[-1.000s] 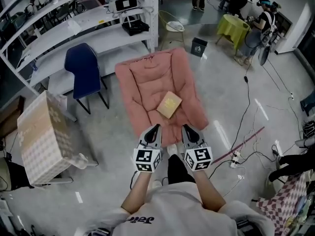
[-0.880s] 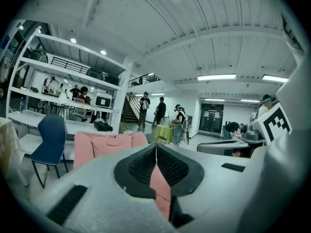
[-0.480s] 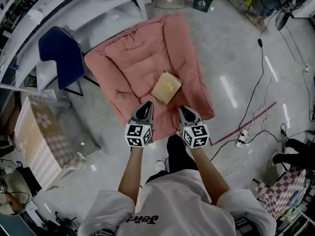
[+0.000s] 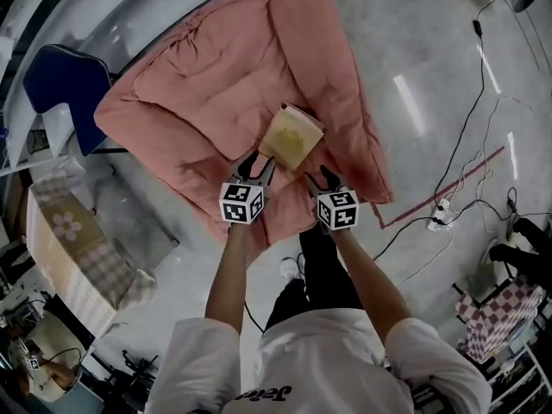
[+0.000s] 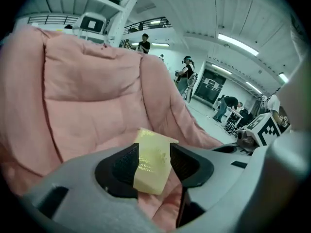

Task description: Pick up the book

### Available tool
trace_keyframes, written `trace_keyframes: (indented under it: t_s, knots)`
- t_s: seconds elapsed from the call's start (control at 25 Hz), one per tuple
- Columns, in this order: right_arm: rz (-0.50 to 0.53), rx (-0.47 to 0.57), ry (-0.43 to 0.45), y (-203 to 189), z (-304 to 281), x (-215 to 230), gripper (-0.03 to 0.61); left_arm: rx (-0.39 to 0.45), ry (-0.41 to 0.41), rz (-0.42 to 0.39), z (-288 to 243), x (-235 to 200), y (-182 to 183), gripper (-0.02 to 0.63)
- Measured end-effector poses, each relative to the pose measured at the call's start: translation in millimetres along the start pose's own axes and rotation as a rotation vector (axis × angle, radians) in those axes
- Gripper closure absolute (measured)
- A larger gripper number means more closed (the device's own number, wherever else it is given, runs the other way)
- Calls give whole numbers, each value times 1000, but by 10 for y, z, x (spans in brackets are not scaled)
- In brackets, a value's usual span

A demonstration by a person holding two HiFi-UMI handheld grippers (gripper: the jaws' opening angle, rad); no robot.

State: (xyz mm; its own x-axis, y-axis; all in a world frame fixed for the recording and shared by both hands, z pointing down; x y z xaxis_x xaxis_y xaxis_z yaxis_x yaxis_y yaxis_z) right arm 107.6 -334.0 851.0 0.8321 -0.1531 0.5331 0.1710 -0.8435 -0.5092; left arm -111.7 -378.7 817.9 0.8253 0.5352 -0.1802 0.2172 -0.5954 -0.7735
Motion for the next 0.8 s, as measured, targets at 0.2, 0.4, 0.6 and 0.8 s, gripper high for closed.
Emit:
trace_keyframes:
  t_s: [0.2,0.4,0.6,0.8]
  knots:
    - [-73,-50,19,-114,-562,354,316,-70,-64,53,-620,-277,-388,335]
    - [-132,-106,60,-253,-1010,554,288,-77,-113,51,-1078,-532,-490,298]
    - [-138,-106,64,-333,-1268,668,279,-95,-209,16,-1419,-612,-544,296]
    - [-145,-110,24,-272,-1484,705,278,-114,-246,16,-1588,-689,-582,299]
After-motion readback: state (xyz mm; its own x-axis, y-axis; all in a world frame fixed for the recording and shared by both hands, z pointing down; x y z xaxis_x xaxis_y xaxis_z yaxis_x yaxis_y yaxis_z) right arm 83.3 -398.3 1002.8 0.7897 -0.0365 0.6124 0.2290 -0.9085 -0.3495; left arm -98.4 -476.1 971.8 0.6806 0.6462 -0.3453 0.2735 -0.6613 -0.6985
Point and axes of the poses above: the fingertips, and each gripper's own axes: z backward along the fingers, x to its right, y out of its top, the point moved 9 cm from there along z, backward along the fingers, and after that the axes turned 11 degrees about -z, right-handed, at the moved point
